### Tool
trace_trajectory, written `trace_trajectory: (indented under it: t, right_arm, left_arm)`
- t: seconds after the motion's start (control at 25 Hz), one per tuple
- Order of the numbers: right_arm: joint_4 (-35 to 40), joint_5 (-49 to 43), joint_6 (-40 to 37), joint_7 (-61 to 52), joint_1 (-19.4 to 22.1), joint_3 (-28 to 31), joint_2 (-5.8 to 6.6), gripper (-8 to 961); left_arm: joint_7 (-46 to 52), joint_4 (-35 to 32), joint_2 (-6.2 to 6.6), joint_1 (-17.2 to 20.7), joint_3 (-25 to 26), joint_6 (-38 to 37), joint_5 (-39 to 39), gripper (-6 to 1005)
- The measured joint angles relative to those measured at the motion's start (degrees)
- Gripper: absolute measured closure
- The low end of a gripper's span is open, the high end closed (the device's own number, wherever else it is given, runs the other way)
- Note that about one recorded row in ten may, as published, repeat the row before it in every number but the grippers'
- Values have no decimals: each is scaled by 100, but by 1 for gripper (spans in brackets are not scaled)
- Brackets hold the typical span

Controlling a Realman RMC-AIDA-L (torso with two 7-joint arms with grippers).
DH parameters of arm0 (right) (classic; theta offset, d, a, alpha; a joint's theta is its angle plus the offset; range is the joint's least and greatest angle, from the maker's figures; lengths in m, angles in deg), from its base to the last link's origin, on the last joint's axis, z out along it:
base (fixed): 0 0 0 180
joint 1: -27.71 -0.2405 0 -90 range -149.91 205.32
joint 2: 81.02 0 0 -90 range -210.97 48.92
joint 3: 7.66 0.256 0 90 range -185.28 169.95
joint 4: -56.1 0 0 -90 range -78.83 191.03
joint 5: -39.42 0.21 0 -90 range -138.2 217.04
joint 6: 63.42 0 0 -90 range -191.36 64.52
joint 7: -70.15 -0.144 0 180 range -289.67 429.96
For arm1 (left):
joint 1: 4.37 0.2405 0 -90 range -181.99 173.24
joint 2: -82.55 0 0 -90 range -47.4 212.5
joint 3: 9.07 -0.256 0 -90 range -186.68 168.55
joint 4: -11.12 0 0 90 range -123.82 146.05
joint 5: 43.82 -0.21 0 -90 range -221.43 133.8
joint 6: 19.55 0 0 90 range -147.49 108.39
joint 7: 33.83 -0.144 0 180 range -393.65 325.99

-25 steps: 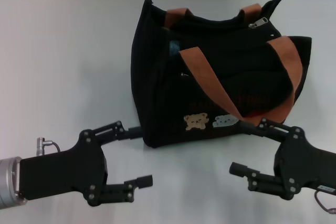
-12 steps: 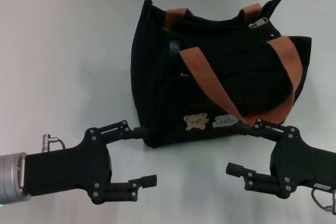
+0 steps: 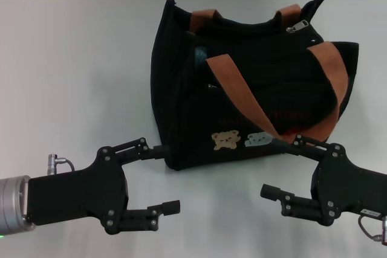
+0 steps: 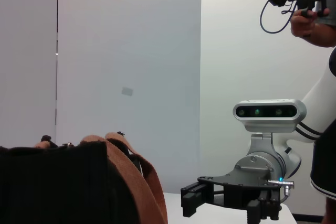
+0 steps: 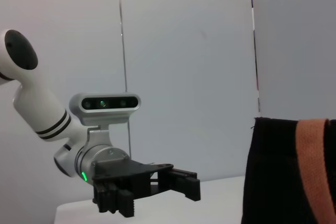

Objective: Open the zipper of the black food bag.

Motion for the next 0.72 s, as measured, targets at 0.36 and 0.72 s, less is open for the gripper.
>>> trace_trajectory:
  t: [0.36, 0.72]
  right_arm:
    - [0, 34, 0, -23, 29, 92, -13, 197]
    - [0, 37, -29, -22, 43, 177, -17, 139]
  left_arm:
    - [-9, 39, -3, 15, 8, 3, 34, 175]
    - [-11, 36, -2, 38, 8, -5, 102, 175]
